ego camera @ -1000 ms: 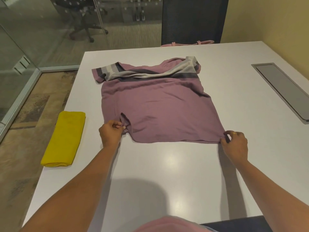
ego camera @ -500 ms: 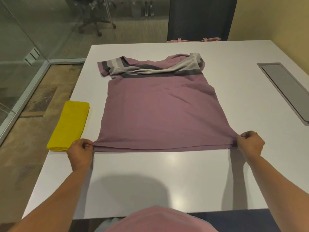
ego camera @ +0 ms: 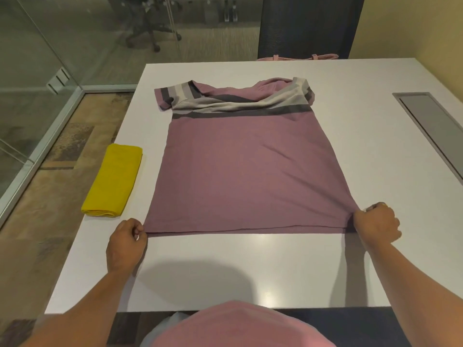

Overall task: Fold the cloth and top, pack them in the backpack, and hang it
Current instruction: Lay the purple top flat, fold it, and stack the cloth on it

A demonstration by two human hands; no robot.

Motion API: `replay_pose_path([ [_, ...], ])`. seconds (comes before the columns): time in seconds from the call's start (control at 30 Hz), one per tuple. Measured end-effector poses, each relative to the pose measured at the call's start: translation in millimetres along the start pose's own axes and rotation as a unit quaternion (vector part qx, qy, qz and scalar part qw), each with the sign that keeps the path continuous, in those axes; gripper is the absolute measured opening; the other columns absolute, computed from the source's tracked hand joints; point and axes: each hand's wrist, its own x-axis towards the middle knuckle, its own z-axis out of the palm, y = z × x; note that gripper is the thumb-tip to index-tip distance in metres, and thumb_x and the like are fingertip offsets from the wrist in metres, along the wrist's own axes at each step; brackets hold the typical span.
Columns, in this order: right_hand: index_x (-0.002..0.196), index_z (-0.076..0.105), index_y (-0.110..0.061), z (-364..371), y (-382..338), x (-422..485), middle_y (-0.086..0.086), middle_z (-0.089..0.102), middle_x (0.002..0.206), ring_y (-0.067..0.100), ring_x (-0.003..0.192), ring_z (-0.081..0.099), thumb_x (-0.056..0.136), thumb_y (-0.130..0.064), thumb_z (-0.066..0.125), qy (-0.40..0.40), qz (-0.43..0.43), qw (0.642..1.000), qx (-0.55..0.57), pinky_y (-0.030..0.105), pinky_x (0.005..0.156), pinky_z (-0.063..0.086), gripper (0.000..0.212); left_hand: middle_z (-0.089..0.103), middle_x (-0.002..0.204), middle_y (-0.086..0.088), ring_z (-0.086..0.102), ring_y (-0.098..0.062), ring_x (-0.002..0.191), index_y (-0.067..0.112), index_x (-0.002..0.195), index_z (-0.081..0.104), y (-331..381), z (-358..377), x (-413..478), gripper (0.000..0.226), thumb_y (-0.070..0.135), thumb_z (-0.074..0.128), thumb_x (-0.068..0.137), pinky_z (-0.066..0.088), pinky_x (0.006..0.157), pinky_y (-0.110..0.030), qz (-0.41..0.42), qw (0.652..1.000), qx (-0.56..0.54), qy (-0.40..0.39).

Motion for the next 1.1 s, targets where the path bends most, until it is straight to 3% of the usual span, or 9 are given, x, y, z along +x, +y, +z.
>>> replay_pose_path([
  [0.1,0.097,0.059,0.001,3.4,-3.7,-7.1,0.023,0.055,0.106,0.04,0.103,0.047,0.077,-0.003,0.053,0.049,-0.111,0.992,-0.022,0.045,0.087,0.036,0.021,0.055,0.081,-0.015,0.049,-0.03,0.074,0.004,0.077,0.056,-0.9,-3.0,-5.6,0.008,-0.001,0.058,0.082,0.039,0.064,-0.035,0.018,1.0,0.012,0.001],
  [0.23,0.09,0.059,0.001,17.4,-13.2,-19.9,0.022,0.056,0.098,0.037,0.095,0.05,0.082,-0.007,0.055,-0.013,-0.261,0.965,-0.027,0.042,0.078,0.041,0.012,0.053,0.08,-0.016,0.049,-0.031,0.078,0.001,0.073,0.056,11.8,-3.4,-5.7,0.009,0.0,0.058,0.082,0.035,0.062,-0.034,0.055,0.998,0.026,0.021],
  [0.37,0.097,0.059,0.002,27.7,-14.1,-30.0,0.023,0.055,0.102,0.038,0.098,0.05,0.084,-0.013,0.056,-0.051,-0.26,0.964,-0.039,0.042,0.079,0.042,0.02,0.055,0.088,-0.014,0.049,-0.03,0.085,0.004,0.081,0.059,29.8,8.0,0.7,0.003,0.006,0.059,0.083,0.035,0.063,-0.032,0.103,0.993,0.057,-0.033],
  [0.5,0.094,0.055,0.005,27.7,-6.4,-30.1,0.025,0.052,0.1,0.039,0.096,0.048,0.085,-0.015,0.056,-0.054,-0.264,0.962,-0.04,0.043,0.08,0.041,0.022,0.059,0.089,-0.014,0.051,-0.031,0.085,0.007,0.083,0.058,30.4,13.9,-1.8,0.012,0.018,0.058,0.087,0.036,0.062,-0.031,0.093,0.989,0.104,-0.049],
  [0.63,0.089,0.052,0.003,27.1,1.8,-31.0,0.023,0.051,0.095,0.038,0.092,0.048,0.084,-0.016,0.058,-0.048,-0.273,0.96,-0.033,0.043,0.077,0.041,0.021,0.06,0.081,-0.01,0.05,-0.024,0.071,0.012,0.074,0.053,25.0,10.0,-3.3,0.023,0.028,0.056,0.09,0.037,0.058,-0.03,0.095,0.984,0.145,-0.044],
  [0.77,0.085,0.053,0.002,26.8,3.0,-32.5,0.02,0.053,0.092,0.03,0.081,0.046,0.085,-0.02,0.054,-0.039,-0.245,0.968,-0.04,0.034,0.067,0.036,0.021,0.063,0.075,-0.009,0.05,-0.021,0.064,0.013,0.072,0.055,26.3,6.9,-3.1,0.034,0.036,0.045,0.095,0.038,0.057,-0.027,0.069,0.973,0.211,-0.062],
  [0.87,0.08,0.057,0.002,23.3,-4.1,-30.2,0.02,0.058,0.089,0.031,0.073,0.047,0.086,-0.02,0.051,-0.012,-0.233,0.97,-0.063,0.032,0.063,0.034,0.023,0.065,0.073,-0.013,0.051,-0.024,0.062,0.008,0.071,0.06,33.9,4.9,-2.0,0.038,0.033,0.045,0.096,0.038,0.058,-0.028,0.058,0.978,0.194,-0.05],
  [0.97,0.087,0.058,0.002,24.5,-14.8,-29.8,0.02,0.058,0.094,0.035,0.087,0.051,0.087,-0.016,0.052,-0.001,-0.289,0.955,-0.066,0.034,0.064,0.035,0.019,0.061,0.074,-0.015,0.05,-0.024,0.066,0.006,0.071,0.056,43.4,6.0,1.9,0.029,0.023,0.05,0.094,0.037,0.058,-0.029,0.108,0.986,0.128,-0.016],
  [1.1,0.104,0.056,0.001,32.5,-25.7,-32.8,0.02,0.055,0.106,0.036,0.099,0.049,0.088,-0.021,0.054,-0.047,-0.327,0.939,-0.094,0.039,0.073,0.043,0.028,0.06,0.091,-0.014,0.053,-0.028,0.088,0.005,0.088,0.058,49.5,13.1,6.1,0.015,0.019,0.054,0.091,0.043,0.064,-0.035,0.176,0.975,0.125,-0.053],
])
